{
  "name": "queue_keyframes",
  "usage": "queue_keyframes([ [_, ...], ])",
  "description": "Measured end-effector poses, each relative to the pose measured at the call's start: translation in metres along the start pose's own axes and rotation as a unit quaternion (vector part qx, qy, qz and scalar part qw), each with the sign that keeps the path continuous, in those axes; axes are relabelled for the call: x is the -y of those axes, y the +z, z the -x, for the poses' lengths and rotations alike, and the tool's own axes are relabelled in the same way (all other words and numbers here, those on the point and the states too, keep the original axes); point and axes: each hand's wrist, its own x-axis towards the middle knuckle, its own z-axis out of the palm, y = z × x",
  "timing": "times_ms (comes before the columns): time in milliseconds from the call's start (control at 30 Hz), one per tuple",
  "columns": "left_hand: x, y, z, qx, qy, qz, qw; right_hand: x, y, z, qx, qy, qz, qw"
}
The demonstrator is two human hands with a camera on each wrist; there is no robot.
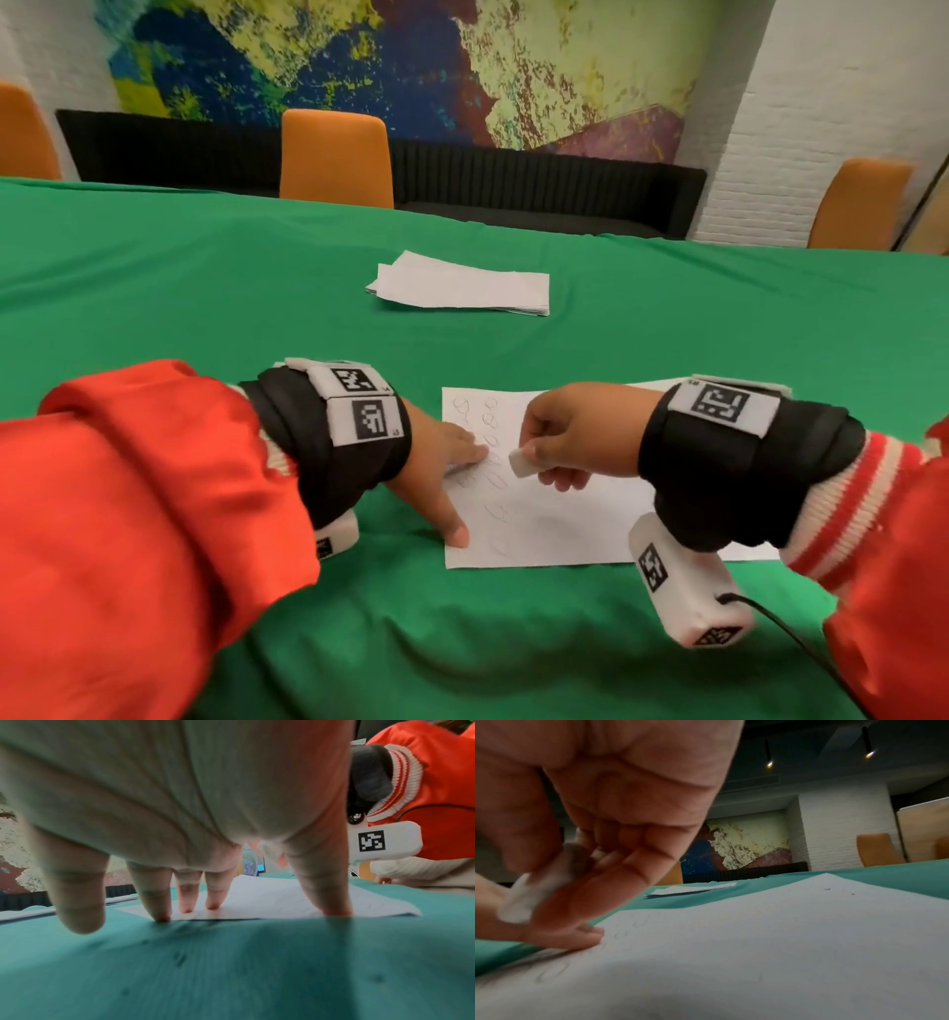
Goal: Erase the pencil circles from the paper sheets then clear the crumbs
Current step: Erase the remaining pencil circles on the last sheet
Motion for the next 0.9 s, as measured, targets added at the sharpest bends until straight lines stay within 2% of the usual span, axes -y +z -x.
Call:
queue_keyframes([
  [133,0.005,0.005,0.001,0.016,-0.005,-0.004,1.000,0.012,0.007,-0.006,0.039,-0.028,0.058,0.997],
  [400,0.009,0.011,-0.003,-0.004,0.028,0.046,0.999,0.022,0.018,-0.022,0.038,-0.033,0.205,0.977],
  [633,0.009,0.010,-0.002,0.006,0.049,0.071,0.996,0.025,0.024,-0.024,0.076,-0.068,0.204,0.974],
  [767,0.009,0.010,-0.003,0.013,0.050,0.069,0.996,0.021,0.019,-0.032,0.053,-0.040,0.173,0.983],
  [900,0.010,0.011,-0.004,0.017,0.047,0.071,0.996,0.019,0.022,-0.032,0.103,-0.048,0.130,0.985],
])
